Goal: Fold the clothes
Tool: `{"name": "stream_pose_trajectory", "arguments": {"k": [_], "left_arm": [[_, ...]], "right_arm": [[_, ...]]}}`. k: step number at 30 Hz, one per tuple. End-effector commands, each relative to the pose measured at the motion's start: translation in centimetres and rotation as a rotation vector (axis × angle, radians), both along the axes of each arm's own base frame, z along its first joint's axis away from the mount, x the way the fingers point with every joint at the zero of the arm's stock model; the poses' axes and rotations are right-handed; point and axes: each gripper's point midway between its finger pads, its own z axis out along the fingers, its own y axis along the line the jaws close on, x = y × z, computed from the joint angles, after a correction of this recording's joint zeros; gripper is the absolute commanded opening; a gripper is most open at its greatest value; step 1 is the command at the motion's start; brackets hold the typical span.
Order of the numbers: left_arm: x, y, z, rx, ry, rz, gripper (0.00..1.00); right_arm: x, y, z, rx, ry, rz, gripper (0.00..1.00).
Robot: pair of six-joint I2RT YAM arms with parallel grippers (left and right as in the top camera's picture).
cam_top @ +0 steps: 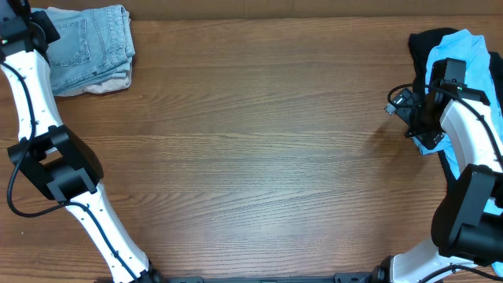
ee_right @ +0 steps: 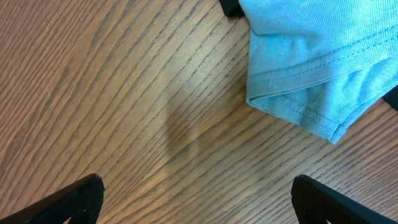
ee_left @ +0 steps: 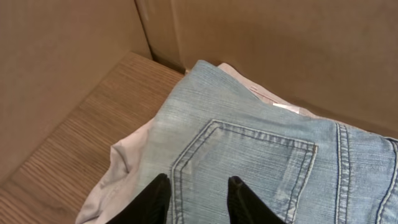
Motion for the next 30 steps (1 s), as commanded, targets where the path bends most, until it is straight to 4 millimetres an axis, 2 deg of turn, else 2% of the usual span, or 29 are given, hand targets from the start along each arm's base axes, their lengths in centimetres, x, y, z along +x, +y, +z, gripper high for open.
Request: {"name": "stream_pose_trajectory", "arguments": {"k": [1,6,10,12,15,19,22,23,25,26,27,30], "left_arm": [[0.5,0.2,-4.2,-0.027,0.044,-0.004,0.33],[0.7,0.3,-10.3,-0.049,0.124,-0.014,0.29],[-0.8,1.5,-14.6,-0.057,0.214,0.037,0.32],[-1.4,1.8,-15.6,-0.067,0.241,0.047,0.34],[-2.1,2.3,-15.5,-0.072,0.257,0.059,0.35],[-2.3,2.3,-12.6,-0.077,0.233,0.073,0.36],[-1.6,1.4,-8.1,-0.071,0.160,0.075,0.35],[-1.3,1.0,-6.3,-0.062,0.134,0.070,0.38],[-0.9,-0.2,-2.5,-0.042,0.079,0.048,0.52],[-0.8,-1.0,-0.2,-0.031,0.047,0.039,0.65],[-0.8,-1.9,2.0,-0.024,0.018,0.029,1.00],[-1.0,-4.8,6.8,-0.018,-0.039,-0.009,1.00]], "right_arm": [[0.8,-0.2,1.1,-0.012,-0.034,0.003,1.00],[0.8,-0.2,1.1,-0.012,-0.034,0.003,1.00],[0.8,-0.2,1.1,-0.012,-0.034,0.003,1.00],[0.8,-0.2,1.1,-0.012,-0.034,0.003,1.00],[0.8,-0.2,1.1,-0.012,-0.034,0.003,1.00],[0.9,-0.2,1.1,-0.012,-0.035,0.003,1.00],[0.8,-0.2,1.1,-0.012,-0.034,0.003,1.00],[0.8,-0.2,1.1,-0.012,-0.034,0.003,1.00],[0.8,-0.2,1.1,-0.012,-0.034,0.003,1.00],[0.8,-0.2,1.1,-0.012,-0.034,0.003,1.00],[0.8,-0.2,1.1,-0.012,-0.034,0.003,1.00],[0.8,-0.2,1.1,-0.012,-0.034,0.003,1.00]]}}
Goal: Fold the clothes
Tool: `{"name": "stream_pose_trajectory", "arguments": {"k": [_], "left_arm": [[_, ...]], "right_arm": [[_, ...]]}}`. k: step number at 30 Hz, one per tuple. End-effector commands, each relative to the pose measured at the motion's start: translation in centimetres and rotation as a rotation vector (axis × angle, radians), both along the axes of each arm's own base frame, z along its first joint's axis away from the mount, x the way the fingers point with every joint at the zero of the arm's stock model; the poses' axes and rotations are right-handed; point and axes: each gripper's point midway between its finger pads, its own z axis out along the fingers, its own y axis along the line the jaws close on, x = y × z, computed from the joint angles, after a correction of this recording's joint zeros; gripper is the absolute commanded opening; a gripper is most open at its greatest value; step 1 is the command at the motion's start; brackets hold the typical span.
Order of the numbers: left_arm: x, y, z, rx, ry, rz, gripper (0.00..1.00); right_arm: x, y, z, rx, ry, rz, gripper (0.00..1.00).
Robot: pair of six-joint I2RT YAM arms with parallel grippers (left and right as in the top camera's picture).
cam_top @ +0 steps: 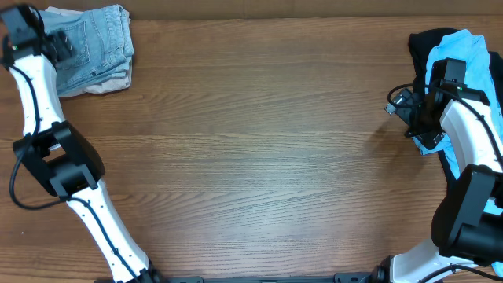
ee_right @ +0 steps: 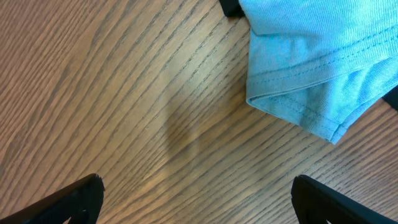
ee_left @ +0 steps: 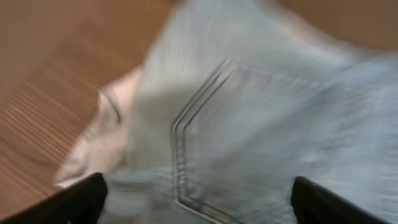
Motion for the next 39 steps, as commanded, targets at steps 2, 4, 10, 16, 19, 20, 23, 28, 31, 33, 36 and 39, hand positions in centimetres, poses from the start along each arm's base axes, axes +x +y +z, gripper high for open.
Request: {"name": "stream_pose_trajectory", "arguments": {"k": [2,4,10,16,19,20,23,28,31,33,36,39], "left_arm": [[0.0,-6.8,14.1,0.029,-0.204,-0.105,1.00],[-0.7,-10.5,16.4,-0.018,-0.218,-0.195,1.00],[-5.2,-20.9,19.6,-0.240,-0.168,-0.465,1.00],[-11.7,-26.3,19.8,-0.368,-0.002,-0.539,1.00],[-15.5,-25.2,19.2,-0.327,0.118,-0.453,1.00],[-16.6,-24.9,19.1,-0.315,0.151,-0.430,1.00],[-19.1,-24.7,19.3,-0.306,0.204,-0.405,1.00],[-22.0,-25.3,20.5,-0.306,0.225,-0.422,1.00],[-23.5,-25.6,21.5,-0.294,0.207,-0.428,1.00],[-24.6,-25.7,22.3,-0.276,0.190,-0.437,1.00],[-26.6,-26.0,22.9,-0.263,0.181,-0.450,1.00],[-28.9,-26.7,22.1,-0.287,0.206,-0.456,1.00]], "right_arm": [[0.9,-0.2,1.1,-0.012,-0.035,0.004,1.00],[0.9,-0.2,1.1,-0.012,-0.035,0.004,1.00],[0.9,-0.2,1.1,-0.012,-0.035,0.004,1.00],[0.9,-0.2,1.1,-0.012,-0.035,0.004,1.00],[0.9,-0.2,1.1,-0.012,-0.035,0.004,1.00],[0.9,-0.2,1.1,-0.012,-0.035,0.004,1.00],[0.9,-0.2,1.1,-0.012,-0.035,0.004,1.00],[0.9,-0.2,1.1,-0.012,-0.035,0.004,1.00],[0.9,-0.2,1.1,-0.012,-0.035,0.004,1.00],[0.9,-0.2,1.1,-0.012,-0.035,0.004,1.00],[0.9,-0.2,1.1,-0.012,-0.035,0.004,1.00],[0.9,-0.2,1.1,-0.012,-0.035,0.004,1.00]]}}
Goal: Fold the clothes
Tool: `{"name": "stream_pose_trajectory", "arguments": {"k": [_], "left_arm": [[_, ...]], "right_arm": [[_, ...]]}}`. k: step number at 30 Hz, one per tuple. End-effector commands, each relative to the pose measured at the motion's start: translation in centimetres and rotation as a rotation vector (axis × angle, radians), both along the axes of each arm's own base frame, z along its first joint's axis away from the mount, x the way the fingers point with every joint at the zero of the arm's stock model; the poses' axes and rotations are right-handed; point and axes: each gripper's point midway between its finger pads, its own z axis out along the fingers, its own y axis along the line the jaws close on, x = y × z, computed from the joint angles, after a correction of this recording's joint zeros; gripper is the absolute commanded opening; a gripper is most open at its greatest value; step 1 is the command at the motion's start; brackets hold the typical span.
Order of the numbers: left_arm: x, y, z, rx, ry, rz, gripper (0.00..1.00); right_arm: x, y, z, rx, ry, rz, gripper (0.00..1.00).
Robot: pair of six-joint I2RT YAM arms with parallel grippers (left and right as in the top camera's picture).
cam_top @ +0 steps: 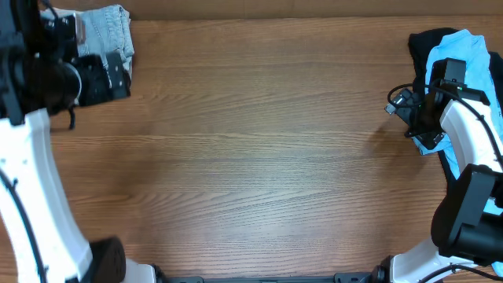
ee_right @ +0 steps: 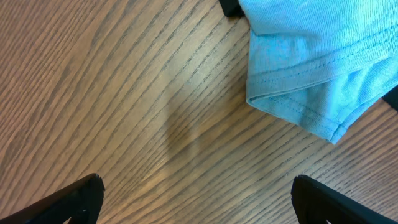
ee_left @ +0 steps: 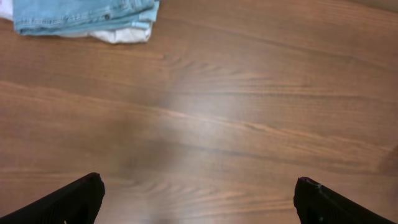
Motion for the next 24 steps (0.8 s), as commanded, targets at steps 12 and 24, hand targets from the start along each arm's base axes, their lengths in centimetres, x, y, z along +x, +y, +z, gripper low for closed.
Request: {"name": "stream_pose_trajectory", "arguments": {"k": [12,24], "left_arm": [[-11.1,-2.4,-8.3,-0.126,0.269,0.118,1.00],[-10.9,-2.2,-10.5,-0.130,0.367,0.126,1.00]], "right_arm": [[0.8,-0.2,1.1,-0.012,-0.034,0.004,1.00],[0.8,-0.2,1.1,-0.012,-0.034,0.004,1.00]]}}
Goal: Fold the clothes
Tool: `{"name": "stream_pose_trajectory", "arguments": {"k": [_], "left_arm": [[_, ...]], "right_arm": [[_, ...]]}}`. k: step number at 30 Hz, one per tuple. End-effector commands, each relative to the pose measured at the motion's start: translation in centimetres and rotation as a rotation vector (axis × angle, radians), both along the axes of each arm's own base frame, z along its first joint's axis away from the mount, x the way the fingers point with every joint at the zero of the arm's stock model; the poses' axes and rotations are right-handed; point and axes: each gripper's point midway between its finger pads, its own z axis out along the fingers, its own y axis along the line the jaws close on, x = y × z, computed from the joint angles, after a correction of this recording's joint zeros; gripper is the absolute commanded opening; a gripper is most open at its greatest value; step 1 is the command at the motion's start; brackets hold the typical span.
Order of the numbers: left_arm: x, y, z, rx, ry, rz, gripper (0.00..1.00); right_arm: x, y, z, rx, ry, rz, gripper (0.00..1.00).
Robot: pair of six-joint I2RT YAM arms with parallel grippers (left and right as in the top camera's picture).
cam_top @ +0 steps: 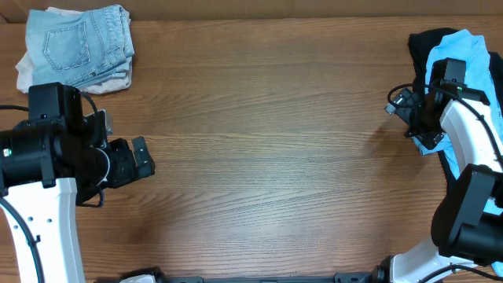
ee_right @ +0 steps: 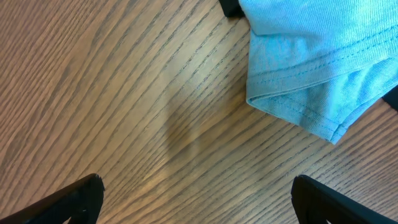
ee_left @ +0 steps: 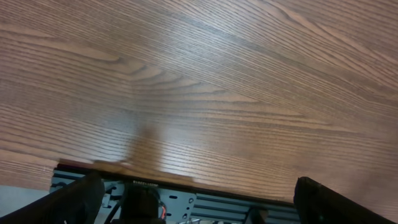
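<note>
Folded light-blue jeans [cam_top: 78,45] lie on a folded white garment at the table's far left corner. A pile of unfolded clothes sits at the right edge, a light-blue shirt [cam_top: 464,55] over a black garment [cam_top: 424,43]. My left gripper [cam_top: 126,161] is open above the table's left side, empty, well short of the jeans; its wrist view shows bare wood and the table's near edge. My right gripper [cam_top: 405,114] is open just left of the pile, with the blue shirt's hem [ee_right: 305,93] ahead of its fingers [ee_right: 68,199].
The wooden table [cam_top: 267,149] stretches between the two piles. In the left wrist view a metal frame [ee_left: 205,208] runs under the table's near edge.
My left arm has drawn back from the jeans stack to the table's left middle, and the stack now shows in full. The right arm has not moved.
My left gripper was nearly shut over the jeans pocket at the far left corner. It then stood open low over the jeans, then higher and off the stack, now back over bare table. The right gripper stayed open beside the blue shirt throughout.
</note>
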Motion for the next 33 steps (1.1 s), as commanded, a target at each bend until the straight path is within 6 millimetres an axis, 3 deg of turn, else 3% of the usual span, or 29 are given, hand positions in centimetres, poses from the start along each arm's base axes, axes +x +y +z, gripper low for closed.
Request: {"name": "stream_pose_trajectory", "arguments": {"k": [1,4,8,13,17,21,28,33], "left_arm": [[0.1,-0.1,-0.5,-0.014,0.022,0.019,1.00],[0.6,-0.1,-0.7,-0.016,0.017,0.018,1.00],[2.6,-0.2,-1.8,-0.015,-0.043,0.007,1.00],[6.1,-1.8,-4.2,0.026,-0.248,-0.127,1.00],[7.4,-3.6,-6.5,0.067,-0.461,-0.243,1.00],[7.1,-4.3,-8.3,0.081,-0.624,-0.264,1.00],[2.9,-3.8,-12.9,0.110,-0.665,-0.248,1.00],[3.3,-3.5,-13.2,0.143,-0.833,-0.230,1.00]], "right_arm": [[0.8,-0.2,1.1,-0.012,-0.034,0.004,1.00],[0.8,-0.2,1.1,-0.012,-0.034,0.004,1.00],[0.8,-0.2,1.1,-0.012,-0.034,0.004,1.00],[0.8,-0.2,1.1,-0.012,-0.034,0.004,1.00],[0.8,-0.2,1.1,-0.012,-0.034,0.004,1.00],[0.8,-0.2,1.1,-0.012,-0.034,0.004,1.00],[0.8,-0.2,1.1,-0.012,-0.034,0.004,1.00],[0.8,-0.2,1.1,-0.012,-0.034,0.004,1.00]]}}
